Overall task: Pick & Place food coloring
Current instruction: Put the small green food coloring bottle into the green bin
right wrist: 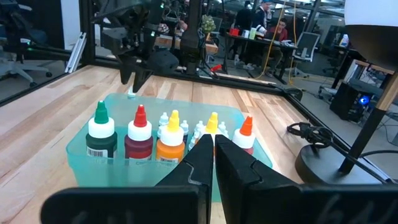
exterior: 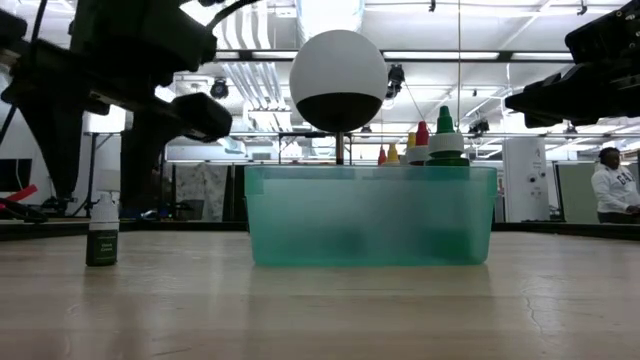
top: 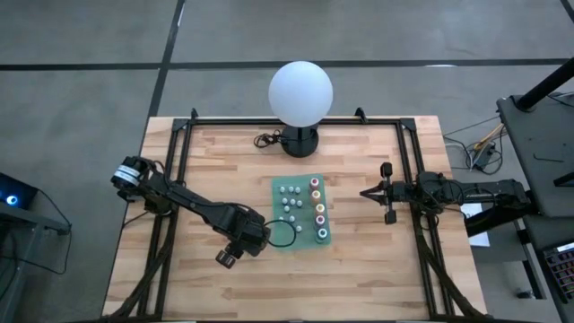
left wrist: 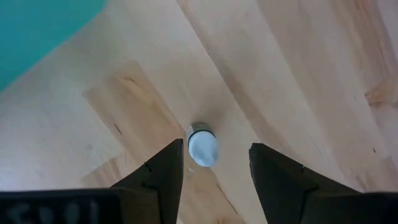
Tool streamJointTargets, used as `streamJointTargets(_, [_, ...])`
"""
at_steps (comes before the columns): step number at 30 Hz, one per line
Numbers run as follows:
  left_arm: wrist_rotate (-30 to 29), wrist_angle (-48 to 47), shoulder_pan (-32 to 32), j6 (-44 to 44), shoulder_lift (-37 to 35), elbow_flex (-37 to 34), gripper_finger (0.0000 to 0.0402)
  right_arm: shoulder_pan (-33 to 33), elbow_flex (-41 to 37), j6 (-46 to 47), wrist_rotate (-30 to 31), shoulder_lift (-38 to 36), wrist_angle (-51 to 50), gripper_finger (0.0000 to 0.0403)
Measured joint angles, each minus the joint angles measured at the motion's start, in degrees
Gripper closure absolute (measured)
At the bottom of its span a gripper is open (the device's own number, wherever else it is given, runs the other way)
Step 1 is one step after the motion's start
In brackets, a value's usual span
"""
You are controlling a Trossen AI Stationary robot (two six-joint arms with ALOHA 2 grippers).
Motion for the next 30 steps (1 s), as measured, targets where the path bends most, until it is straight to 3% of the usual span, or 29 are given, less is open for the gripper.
streamJointTargets(20, [-0.04,3.36,0.02,-1.57,3.3,-0.77,0.0248,0.01,0.0,-0.04,0.0,0.0,-0.01,0.0394])
streamJointTargets(30, [-0.05,3.31,0.04,-1.57,3.29,-0.77,0.0313,-0.01,0.0,0.05,0.0,0.0,-0.01,0.0394])
